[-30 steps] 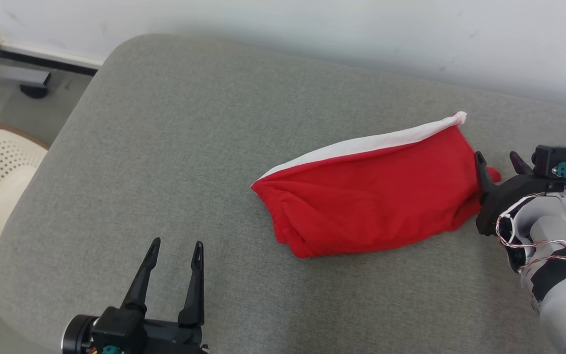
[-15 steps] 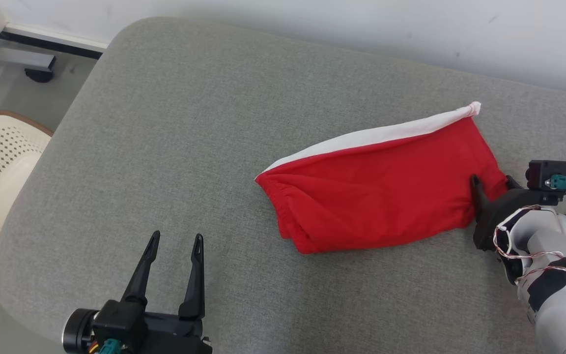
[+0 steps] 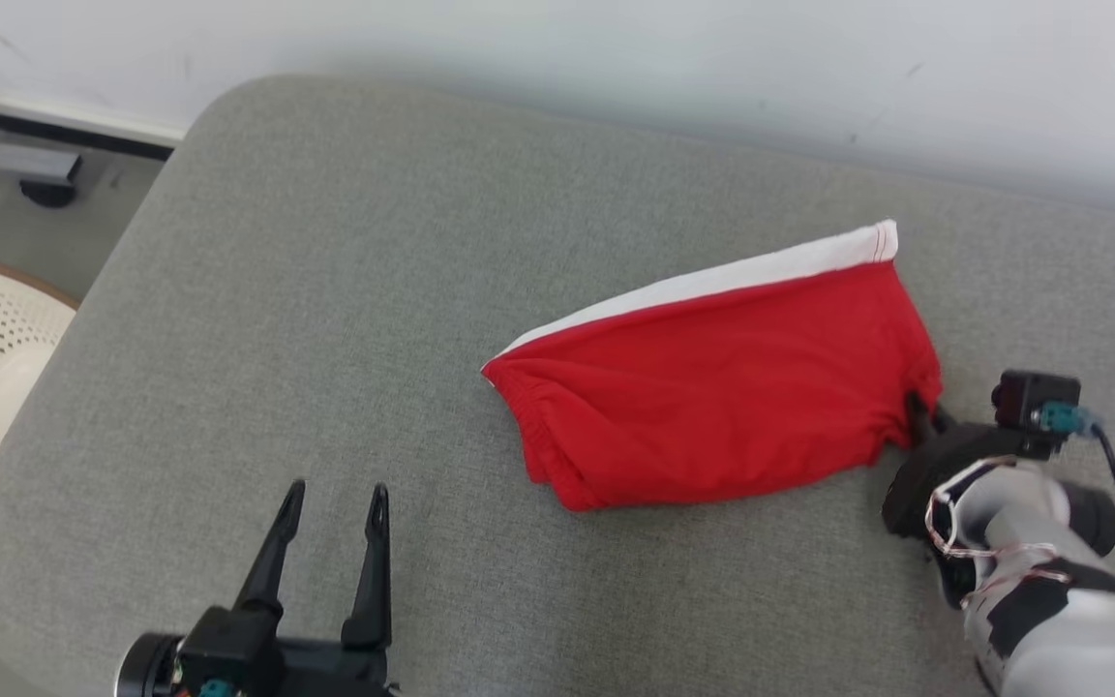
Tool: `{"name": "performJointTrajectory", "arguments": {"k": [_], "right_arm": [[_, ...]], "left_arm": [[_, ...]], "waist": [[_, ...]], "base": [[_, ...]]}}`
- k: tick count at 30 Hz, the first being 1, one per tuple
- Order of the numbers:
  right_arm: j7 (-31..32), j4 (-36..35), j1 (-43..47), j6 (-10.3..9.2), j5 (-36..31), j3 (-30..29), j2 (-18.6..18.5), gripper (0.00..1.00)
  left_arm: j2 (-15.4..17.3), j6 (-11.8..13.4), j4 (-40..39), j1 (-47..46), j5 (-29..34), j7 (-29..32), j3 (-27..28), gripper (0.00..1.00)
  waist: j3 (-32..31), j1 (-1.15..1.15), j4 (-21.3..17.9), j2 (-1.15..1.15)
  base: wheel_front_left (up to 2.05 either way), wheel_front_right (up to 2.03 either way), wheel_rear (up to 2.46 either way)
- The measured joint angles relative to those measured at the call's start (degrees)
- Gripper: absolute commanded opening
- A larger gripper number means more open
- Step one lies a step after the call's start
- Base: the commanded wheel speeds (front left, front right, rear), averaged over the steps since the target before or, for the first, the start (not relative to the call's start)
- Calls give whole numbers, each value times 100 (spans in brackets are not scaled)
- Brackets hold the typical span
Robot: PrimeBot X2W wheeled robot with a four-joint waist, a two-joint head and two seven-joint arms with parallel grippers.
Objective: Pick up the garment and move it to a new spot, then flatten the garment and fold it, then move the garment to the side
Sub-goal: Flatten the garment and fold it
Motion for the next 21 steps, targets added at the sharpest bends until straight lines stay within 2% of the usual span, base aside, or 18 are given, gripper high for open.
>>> {"name": "performJointTrajectory", "arguments": {"k": [5,11,16,21], "right_arm": [[-142,-271,458,0,403,26,165,0],[-232,-901,1201,0,873,378,200,0],[-250,-1617,1864,0,1376,697,160,0],[-250,-2279,2560,0,1842,821,-29,0]], "left_arm": [[0,-102,100,222,140,0,112,100],[9,-214,170,505,234,0,277,100],[41,-264,190,676,256,0,381,100],[40,-287,187,773,257,0,389,100]], "waist": [[-306,0,-77,0],[-744,-1,-204,0],[-1045,-2,-384,-1],[-1213,-1,-604,-1]], "base": [[0,0,0],[0,0,0],[0,0,0],[0,0,0]]}}
